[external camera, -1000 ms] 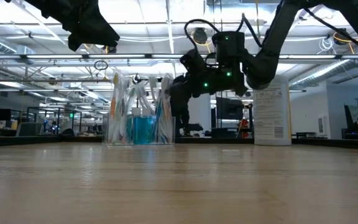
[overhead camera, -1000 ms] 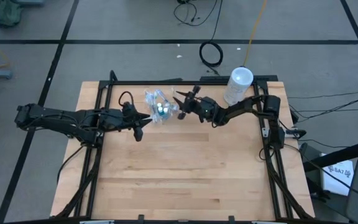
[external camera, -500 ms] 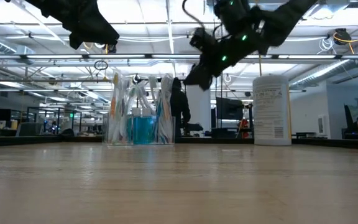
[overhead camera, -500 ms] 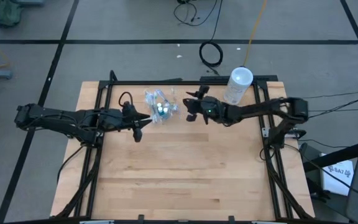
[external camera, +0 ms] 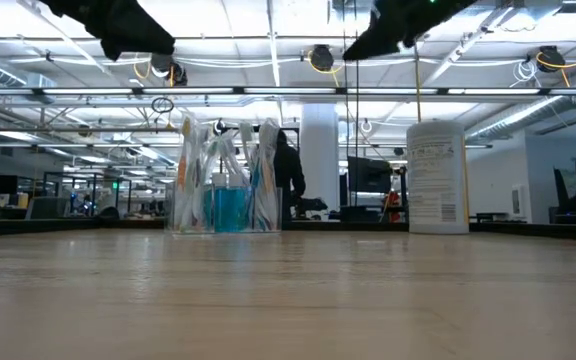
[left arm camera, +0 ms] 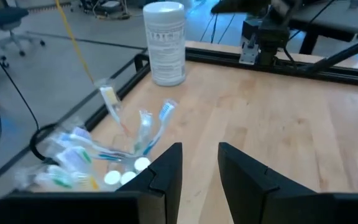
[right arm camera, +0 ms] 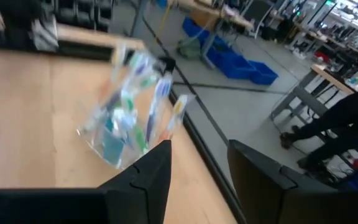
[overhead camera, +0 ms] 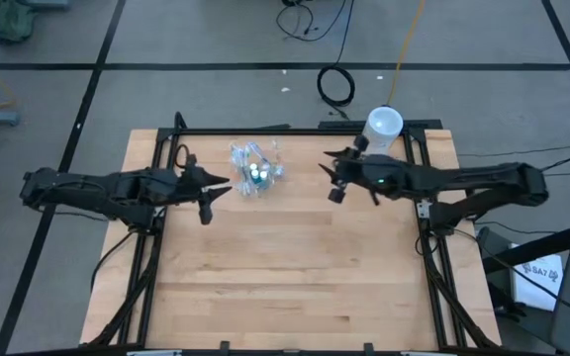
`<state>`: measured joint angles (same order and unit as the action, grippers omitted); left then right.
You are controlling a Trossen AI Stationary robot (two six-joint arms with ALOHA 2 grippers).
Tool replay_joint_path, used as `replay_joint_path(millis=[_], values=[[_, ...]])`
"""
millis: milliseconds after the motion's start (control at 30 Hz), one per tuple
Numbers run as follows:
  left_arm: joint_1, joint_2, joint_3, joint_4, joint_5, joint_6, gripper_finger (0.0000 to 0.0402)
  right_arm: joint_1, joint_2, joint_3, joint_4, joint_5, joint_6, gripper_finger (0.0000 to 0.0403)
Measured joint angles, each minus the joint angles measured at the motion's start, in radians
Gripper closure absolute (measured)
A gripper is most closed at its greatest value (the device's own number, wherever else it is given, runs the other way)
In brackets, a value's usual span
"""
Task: Pick & Place toothbrushing station
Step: Return to Home Position
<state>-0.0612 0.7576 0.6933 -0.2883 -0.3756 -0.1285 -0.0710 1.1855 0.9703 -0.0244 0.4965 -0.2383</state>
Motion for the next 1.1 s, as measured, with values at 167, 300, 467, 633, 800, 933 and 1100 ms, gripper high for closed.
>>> replay_joint_path(millis=[167, 300, 467, 633, 800, 933, 1100], values=[[0.000, -0.028, 0.000, -0.017, 0.000, 0.046, 0.0295, 0.021, -0.094, 0.000, -0.006, 0.001, 0.040, 0.0251], [0.000, -0.028, 0.000, -0.044, 0.000, 0.020, 0.0295, 0.030, -0.146, 0.000, -0.035, 0.000, 0.140, 0.0252], [-0.014, -0.076, 0.000, -0.054, 0.045, 0.060, 0.0295, 0.055, -0.218, -0.034, -0.092, -0.028, 0.209, 0.0252], [-0.044, -0.169, 0.000, -0.052, 0.061, 0.123, 0.0295, 0.079, -0.342, -0.193, -0.006, -0.030, 0.208, 0.0254], [-0.059, -0.253, -0.040, -0.038, 0.061, 0.157, 0.0295, 0.079, -0.494, -0.380, 0.198, -0.120, 0.146, 0.0250], [-0.059, -0.328, -0.124, 0.018, 0.060, 0.158, 0.0295, 0.079, -0.614, -0.477, 0.237, -0.246, 0.109, 0.0251], [-0.059, -0.447, -0.221, 0.078, 0.060, 0.178, 0.0295, 0.078, -0.752, -0.542, 0.231, -0.261, 0.135, 0.0252]])
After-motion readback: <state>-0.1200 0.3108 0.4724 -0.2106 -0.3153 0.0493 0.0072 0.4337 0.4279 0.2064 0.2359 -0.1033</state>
